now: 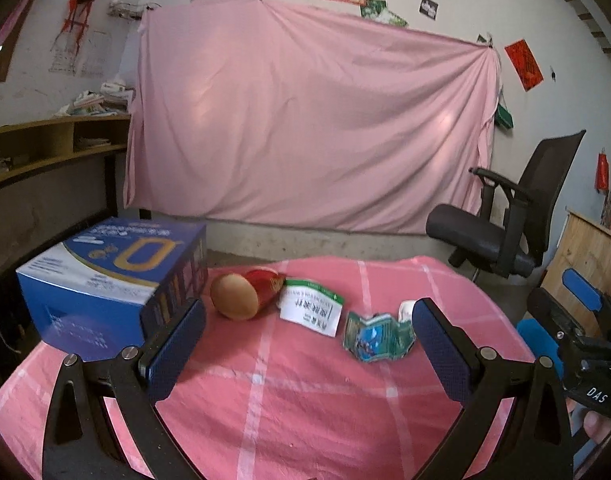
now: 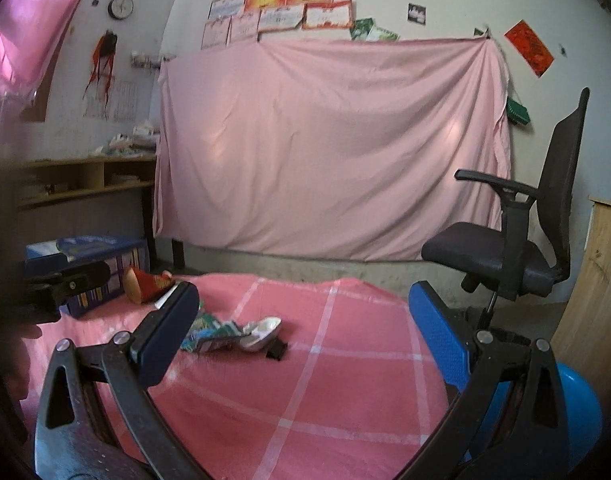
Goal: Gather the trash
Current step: 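Move both tools back over the bed toward the remaining trash, then grasp crumpled green wrapper with left tool while right grasps small black clip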
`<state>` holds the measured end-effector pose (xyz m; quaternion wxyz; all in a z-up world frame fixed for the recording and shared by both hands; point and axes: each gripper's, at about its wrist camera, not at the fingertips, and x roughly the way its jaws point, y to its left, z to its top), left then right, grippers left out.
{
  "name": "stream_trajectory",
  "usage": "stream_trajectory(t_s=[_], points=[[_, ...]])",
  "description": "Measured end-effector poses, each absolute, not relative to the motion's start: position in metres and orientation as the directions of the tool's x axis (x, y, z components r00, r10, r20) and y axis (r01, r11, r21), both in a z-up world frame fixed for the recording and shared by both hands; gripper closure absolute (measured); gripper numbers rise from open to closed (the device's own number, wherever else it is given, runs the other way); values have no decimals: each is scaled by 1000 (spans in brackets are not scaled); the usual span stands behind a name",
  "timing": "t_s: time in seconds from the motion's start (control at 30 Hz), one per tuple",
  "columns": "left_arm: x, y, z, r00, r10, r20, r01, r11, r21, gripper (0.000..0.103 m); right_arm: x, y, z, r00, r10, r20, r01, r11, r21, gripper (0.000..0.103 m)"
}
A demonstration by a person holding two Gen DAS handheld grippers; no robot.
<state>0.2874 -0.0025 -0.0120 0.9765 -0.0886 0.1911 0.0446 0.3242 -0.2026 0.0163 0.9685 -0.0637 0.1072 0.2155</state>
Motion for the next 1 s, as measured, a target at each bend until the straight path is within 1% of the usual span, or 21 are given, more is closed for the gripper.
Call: stream_trajectory(t_s=[0.17, 0.27, 0.3, 0.33, 0.37, 0.43, 0.47, 0.53, 0.57, 0.63, 0.7, 0.73, 0.83, 1.0], points=[[305, -6, -20, 890, 30, -456, -105, 984, -141, 3, 335, -198, 10, 874, 384, -298, -421, 904, -71, 0], [317, -3, -25, 867, 17, -499, -111, 981, -160, 3, 349, -199, 3, 853, 373, -364, -417, 908, -47, 0], [319, -2, -26, 862, 11, -507, -113, 979, -170, 7, 353, -197, 1, 846, 371, -383, -418, 908, -43, 0], [323, -1, -27, 854, 3, -519, -113, 977, -179, 15, 358, -196, -1, 835, 368, -410, -419, 907, -38, 0], [327, 0, -29, 846, -8, -533, -108, 976, -187, 19, 362, -194, -3, 826, 363, -432, -418, 908, -36, 0], [336, 0, -33, 820, -33, -571, -98, 975, -197, 38, 372, -190, -8, 797, 363, -484, -429, 903, -29, 2], [340, 0, -36, 808, -50, -588, -89, 975, -205, 41, 375, -188, -11, 786, 361, -502, -432, 901, -28, 5], [348, -1, -40, 787, -80, -612, -73, 972, -222, 51, 380, -183, -15, 765, 353, -538, -436, 899, -31, 7], [350, -2, -40, 780, -95, -619, -63, 971, -229, 54, 383, -180, -18, 752, 352, -558, -442, 896, -31, 11], [357, -4, -42, 764, -108, -637, -54, 972, -230, 67, 389, -175, -23, 726, 348, -593, -450, 893, -26, 17], [367, -5, -47, 738, -131, -662, -45, 969, -242, 72, 399, -169, -30, 687, 347, -639, -453, 891, -3, 29], [371, -4, -48, 730, -136, -669, -49, 967, -249, 73, 405, -166, -35, 662, 347, -665, -454, 891, 13, 31], [376, -1, -47, 730, -148, -668, -57, 960, -274, 74, 417, -158, -47, 614, 322, -721, -446, 895, 20, 35], [378, 0, -46, 725, -162, -669, -55, 955, -291, 74, 431, -155, -52, 577, 349, -738, -450, 890, 69, 37]])
